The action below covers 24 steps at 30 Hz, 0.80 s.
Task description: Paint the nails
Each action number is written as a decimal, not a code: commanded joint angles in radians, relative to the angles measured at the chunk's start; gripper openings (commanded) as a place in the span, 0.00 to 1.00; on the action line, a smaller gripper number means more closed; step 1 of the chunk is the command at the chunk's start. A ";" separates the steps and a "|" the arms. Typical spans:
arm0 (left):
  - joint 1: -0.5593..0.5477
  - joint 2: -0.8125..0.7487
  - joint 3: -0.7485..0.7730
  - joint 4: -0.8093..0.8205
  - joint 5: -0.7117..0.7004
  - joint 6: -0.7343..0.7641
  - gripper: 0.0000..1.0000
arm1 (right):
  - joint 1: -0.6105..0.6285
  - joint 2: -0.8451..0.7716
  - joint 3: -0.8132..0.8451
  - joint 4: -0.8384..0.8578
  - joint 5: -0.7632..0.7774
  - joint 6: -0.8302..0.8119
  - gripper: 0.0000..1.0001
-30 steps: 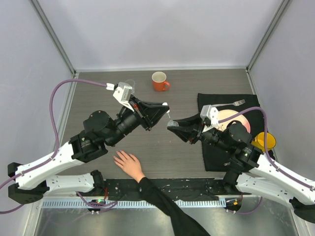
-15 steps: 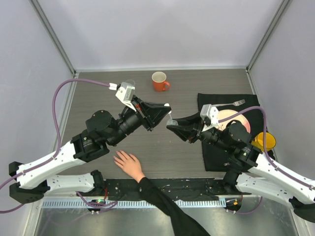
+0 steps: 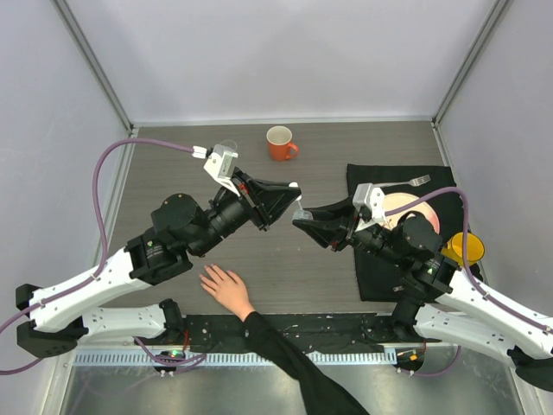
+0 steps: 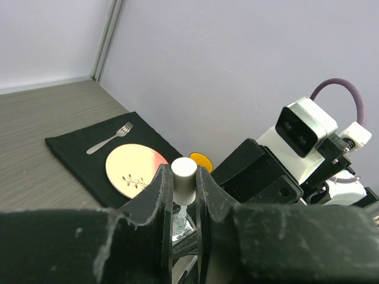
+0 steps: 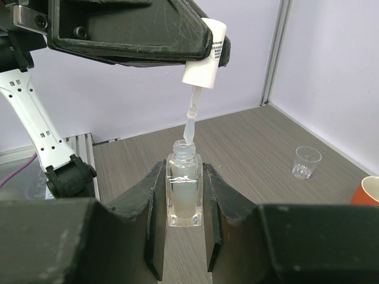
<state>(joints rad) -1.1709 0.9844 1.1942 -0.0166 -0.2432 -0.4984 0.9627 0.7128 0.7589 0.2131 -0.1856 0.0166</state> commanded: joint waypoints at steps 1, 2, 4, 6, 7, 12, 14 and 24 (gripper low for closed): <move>0.002 -0.009 0.002 0.035 0.002 -0.006 0.00 | -0.001 -0.022 0.034 0.065 0.005 -0.012 0.01; 0.002 -0.009 0.002 0.035 0.002 -0.008 0.00 | 0.001 -0.024 0.034 0.065 0.008 -0.012 0.01; 0.002 -0.007 -0.001 0.033 0.004 -0.011 0.00 | 0.001 -0.027 0.034 0.069 0.009 -0.010 0.01; 0.002 -0.010 -0.002 0.032 0.004 -0.011 0.00 | 0.001 -0.027 0.037 0.069 0.008 -0.010 0.01; 0.002 -0.012 -0.004 0.033 0.001 -0.011 0.00 | 0.001 -0.029 0.037 0.068 0.008 -0.010 0.01; 0.002 -0.012 -0.004 0.030 -0.001 -0.009 0.00 | 0.001 -0.029 0.040 0.069 0.000 -0.012 0.01; 0.002 -0.010 -0.001 0.033 0.001 -0.011 0.00 | -0.001 -0.024 0.042 0.069 -0.006 -0.010 0.01; 0.002 -0.018 0.011 0.020 -0.048 0.027 0.00 | 0.001 -0.038 0.039 0.063 -0.009 -0.009 0.01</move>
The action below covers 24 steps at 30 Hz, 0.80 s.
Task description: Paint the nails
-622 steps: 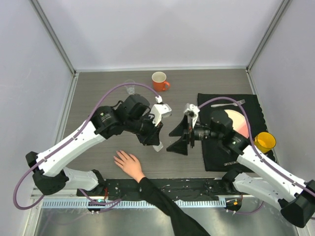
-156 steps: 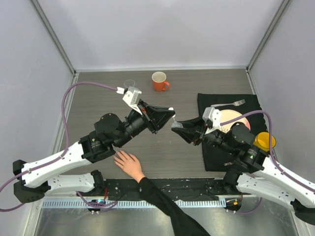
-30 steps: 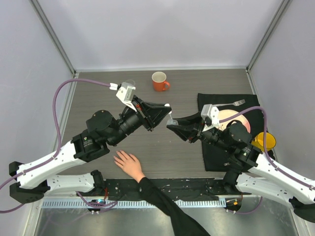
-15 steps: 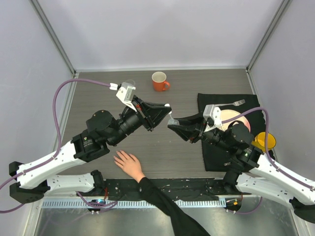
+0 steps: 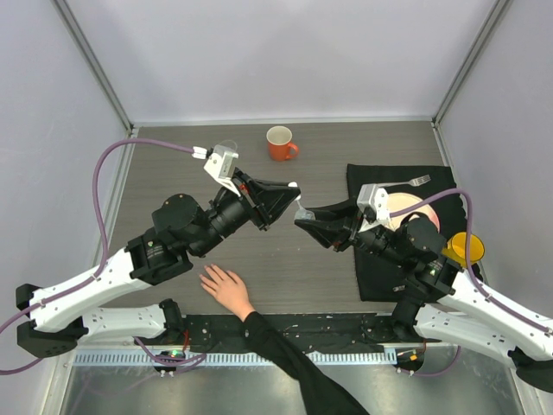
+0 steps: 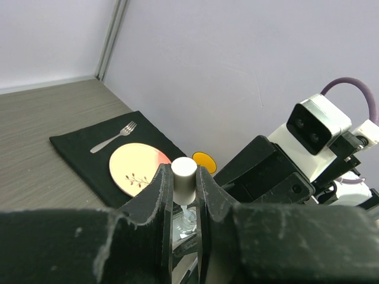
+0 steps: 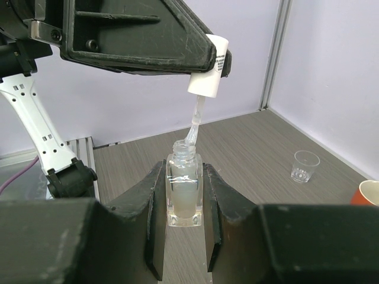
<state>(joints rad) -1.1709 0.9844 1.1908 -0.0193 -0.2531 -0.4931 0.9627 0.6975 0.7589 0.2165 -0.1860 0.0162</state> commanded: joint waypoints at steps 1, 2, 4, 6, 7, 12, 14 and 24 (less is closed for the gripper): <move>0.004 -0.020 0.016 0.022 -0.041 0.025 0.00 | 0.001 -0.024 0.037 0.061 -0.007 -0.009 0.01; 0.002 -0.023 0.016 0.001 -0.044 0.030 0.00 | -0.001 -0.026 0.037 0.061 -0.007 -0.006 0.01; 0.002 -0.029 0.021 -0.017 -0.067 0.044 0.00 | -0.001 -0.032 0.037 0.060 -0.009 -0.002 0.01; 0.002 -0.035 0.021 -0.033 -0.095 0.059 0.00 | 0.002 -0.041 0.036 0.058 -0.006 -0.001 0.01; 0.002 -0.045 0.021 -0.057 -0.121 0.067 0.00 | 0.001 -0.046 0.034 0.060 -0.001 0.001 0.01; 0.004 -0.081 0.016 -0.166 -0.277 0.074 0.00 | 0.001 -0.078 0.022 0.029 0.028 -0.001 0.01; 0.004 -0.093 0.012 -0.255 -0.407 0.033 0.00 | 0.001 -0.084 0.016 -0.002 0.045 -0.002 0.01; 0.025 -0.056 -0.071 -0.951 -0.931 -0.592 0.00 | -0.001 -0.121 -0.056 -0.051 0.065 0.027 0.01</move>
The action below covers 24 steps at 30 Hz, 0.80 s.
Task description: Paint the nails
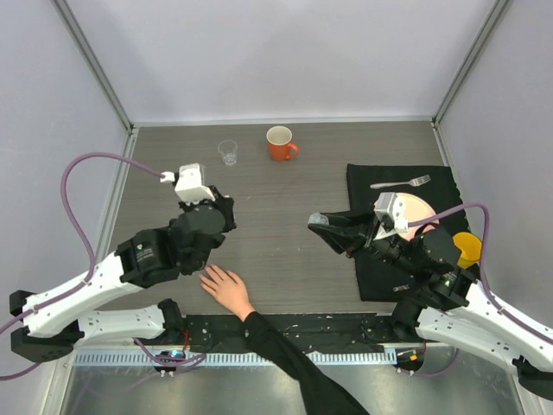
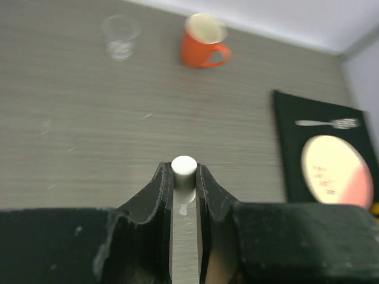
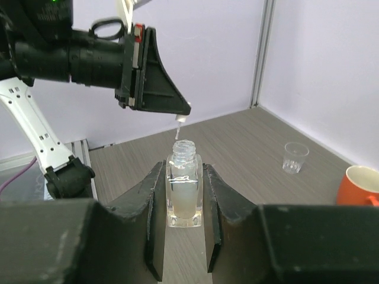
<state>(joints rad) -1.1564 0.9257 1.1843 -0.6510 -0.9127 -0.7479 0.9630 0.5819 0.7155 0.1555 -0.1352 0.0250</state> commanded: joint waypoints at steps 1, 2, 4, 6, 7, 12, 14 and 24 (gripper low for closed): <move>0.012 -0.001 -0.092 -0.355 -0.297 -0.402 0.00 | 0.000 -0.004 -0.016 0.010 0.013 0.021 0.01; 0.012 -0.005 -0.118 -0.390 -0.323 -0.535 0.00 | 0.000 -0.002 -0.021 0.009 0.011 0.024 0.01; 0.024 0.001 -0.190 -0.533 -0.368 -0.703 0.00 | -0.001 0.006 -0.024 0.009 0.008 0.026 0.01; 0.052 0.019 -0.244 -0.628 -0.365 -0.875 0.00 | 0.000 0.010 -0.021 0.003 0.003 0.026 0.01; 0.060 0.027 -0.264 -0.645 -0.356 -0.907 0.00 | 0.000 0.012 -0.019 -0.008 -0.001 0.024 0.01; 0.067 0.079 -0.385 -0.716 -0.324 -1.166 0.00 | -0.001 0.024 -0.021 -0.036 0.006 0.006 0.01; 0.067 0.101 -0.411 -0.745 -0.298 -1.231 0.00 | 0.000 0.032 -0.019 -0.042 0.008 0.003 0.01; 0.116 0.140 -0.541 -0.665 -0.209 -1.329 0.00 | 0.000 0.061 -0.022 -0.048 -0.001 0.003 0.01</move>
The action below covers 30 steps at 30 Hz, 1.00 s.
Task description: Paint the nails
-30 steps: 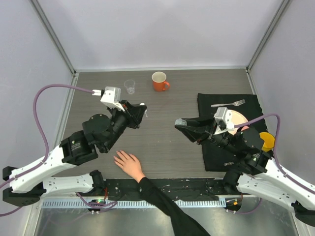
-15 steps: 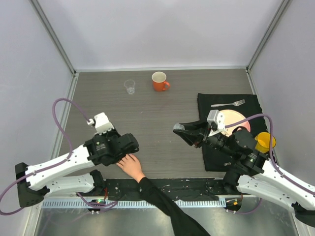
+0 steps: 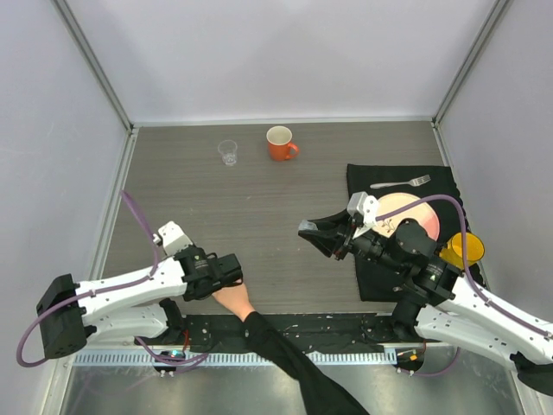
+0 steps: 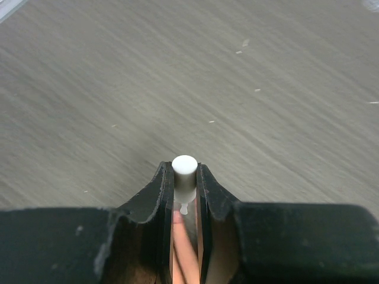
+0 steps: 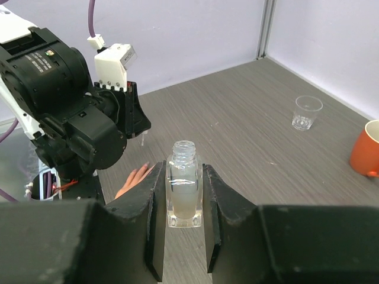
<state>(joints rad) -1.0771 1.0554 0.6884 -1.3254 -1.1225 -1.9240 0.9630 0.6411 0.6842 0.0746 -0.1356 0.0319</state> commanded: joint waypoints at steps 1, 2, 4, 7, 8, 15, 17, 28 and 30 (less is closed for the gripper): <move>0.046 0.009 -0.055 0.028 0.007 -0.144 0.00 | 0.000 0.003 0.008 0.033 0.001 -0.004 0.01; 0.055 0.002 -0.076 0.079 0.012 -0.109 0.00 | -0.001 0.002 0.008 0.033 0.001 -0.006 0.01; 0.083 -0.008 -0.095 0.124 0.027 -0.076 0.00 | 0.000 0.000 0.005 0.031 0.005 -0.006 0.01; 0.120 -0.020 -0.127 0.215 0.044 -0.008 0.00 | 0.000 0.000 0.003 0.027 0.007 -0.007 0.01; 0.134 -0.020 -0.136 0.235 0.047 0.025 0.00 | 0.000 0.003 0.002 0.027 0.008 -0.010 0.01; 0.140 0.061 -0.119 0.279 0.076 0.037 0.00 | 0.000 0.008 -0.008 0.034 0.008 -0.012 0.01; 0.140 0.097 -0.110 0.285 0.081 0.037 0.00 | 0.000 0.011 -0.009 0.036 0.008 -0.012 0.01; 0.146 0.130 -0.128 0.325 0.105 0.040 0.00 | 0.000 0.011 -0.017 0.042 0.007 -0.012 0.01; 0.146 0.129 -0.130 0.325 0.112 0.042 0.00 | -0.001 0.011 -0.017 0.044 0.008 -0.010 0.01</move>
<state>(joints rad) -0.9379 1.1873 0.5533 -1.0195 -0.9936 -1.8759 0.9627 0.6552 0.6682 0.0738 -0.1352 0.0284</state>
